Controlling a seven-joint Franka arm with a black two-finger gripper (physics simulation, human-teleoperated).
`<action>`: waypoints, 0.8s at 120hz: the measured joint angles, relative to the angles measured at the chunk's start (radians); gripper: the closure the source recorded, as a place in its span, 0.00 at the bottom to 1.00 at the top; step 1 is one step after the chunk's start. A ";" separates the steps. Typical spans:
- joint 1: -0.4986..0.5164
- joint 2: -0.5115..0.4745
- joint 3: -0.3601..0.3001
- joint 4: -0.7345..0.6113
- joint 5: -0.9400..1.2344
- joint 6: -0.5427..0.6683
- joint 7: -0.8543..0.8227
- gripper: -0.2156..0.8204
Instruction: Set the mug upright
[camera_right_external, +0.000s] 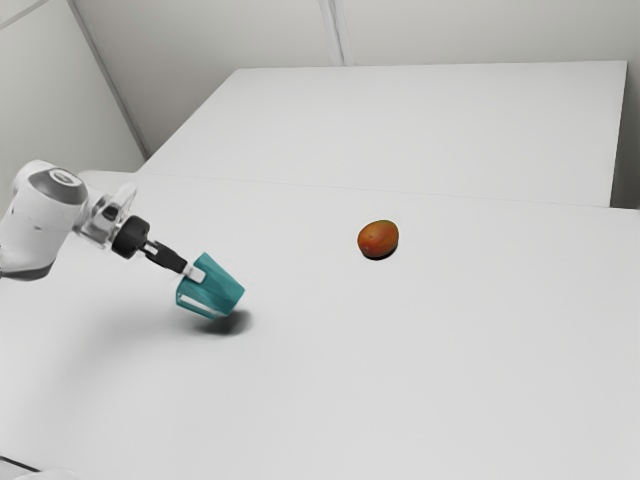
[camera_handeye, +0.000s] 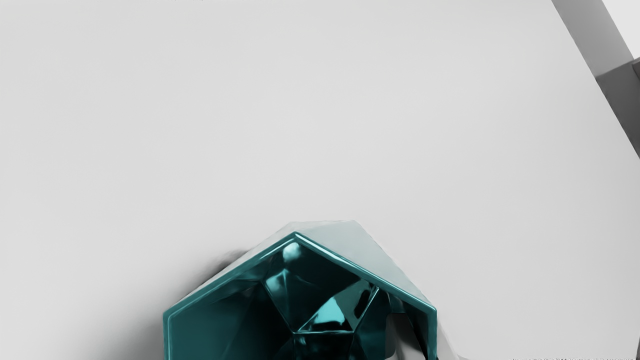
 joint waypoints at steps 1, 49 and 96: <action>0.001 -0.004 -0.007 -0.003 0.003 0.007 0.000 0.96; -0.018 -0.142 -0.337 -0.081 0.334 0.362 -0.167 0.96; -0.004 -0.201 -0.466 -0.167 0.589 0.512 -0.524 0.95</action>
